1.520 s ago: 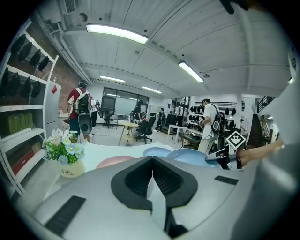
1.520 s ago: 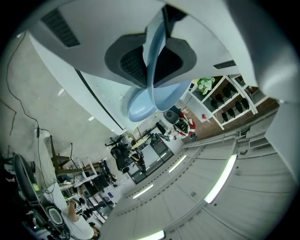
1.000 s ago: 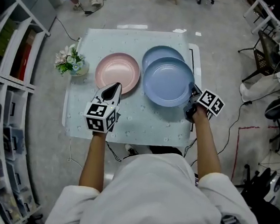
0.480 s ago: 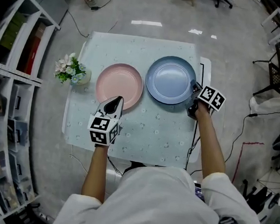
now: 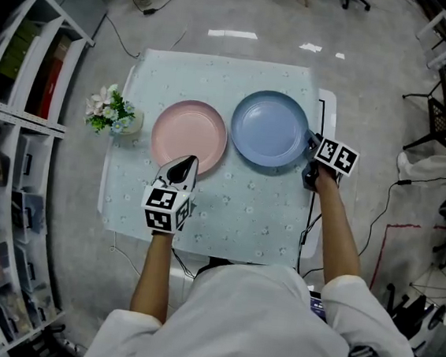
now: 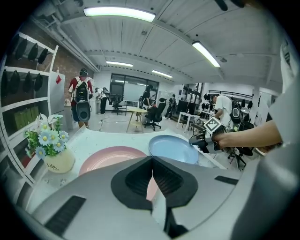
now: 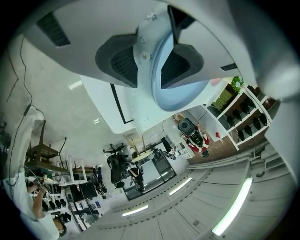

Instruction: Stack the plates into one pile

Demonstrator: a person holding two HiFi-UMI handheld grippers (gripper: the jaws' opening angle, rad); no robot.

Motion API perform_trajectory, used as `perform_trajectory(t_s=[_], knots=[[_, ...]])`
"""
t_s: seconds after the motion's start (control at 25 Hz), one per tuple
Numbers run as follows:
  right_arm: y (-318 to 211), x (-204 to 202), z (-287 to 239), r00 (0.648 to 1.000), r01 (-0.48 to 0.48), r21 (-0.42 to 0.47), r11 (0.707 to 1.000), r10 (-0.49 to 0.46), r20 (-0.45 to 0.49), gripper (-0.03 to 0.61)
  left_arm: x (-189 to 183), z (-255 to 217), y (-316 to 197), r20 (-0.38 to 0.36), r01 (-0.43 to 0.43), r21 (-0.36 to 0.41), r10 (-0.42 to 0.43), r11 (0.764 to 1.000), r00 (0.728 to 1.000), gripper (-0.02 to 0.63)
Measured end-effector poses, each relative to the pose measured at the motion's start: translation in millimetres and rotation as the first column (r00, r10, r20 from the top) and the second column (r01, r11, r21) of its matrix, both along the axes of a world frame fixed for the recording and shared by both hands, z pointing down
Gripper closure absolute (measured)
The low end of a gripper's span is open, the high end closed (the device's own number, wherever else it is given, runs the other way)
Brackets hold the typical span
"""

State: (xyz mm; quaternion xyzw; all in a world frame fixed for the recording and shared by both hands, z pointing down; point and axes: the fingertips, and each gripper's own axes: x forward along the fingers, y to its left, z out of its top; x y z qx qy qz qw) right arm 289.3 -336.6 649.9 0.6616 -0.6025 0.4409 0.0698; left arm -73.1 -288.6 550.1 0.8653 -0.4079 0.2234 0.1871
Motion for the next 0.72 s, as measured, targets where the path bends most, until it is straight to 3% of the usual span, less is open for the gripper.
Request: perform_trajectory(t_s=[0.24,0.4,0.56,0.72], knots=[[25,-3,-35,0.998,-0.019,0.054,0.998,0.022,-0.066,0.415,-15,-10,11,-0.011,-0.020,0.023,0.020,1.000,1.000,0.597],[49,-25,-69,0.999,-0.030,0.140,0.990,0.035,-0.030,0.457,-27,-18,20,-0.007,-0.061,0.056,0.062,0.997,0.998,0.597],[81,-57,-94,1.000,-0.003,0.208,0.978,0.009,-0.030,0.488,-34,-14,25,0.068,-0.147,0.090,0.141,0.985,0.988,0.595],[112,-90,-108,0.995,0.058,0.209,0.976,-0.041,-0.086,0.534,-24,-6,27,0.094,-0.262,0.078,0.254,0.962,0.963,0.587]])
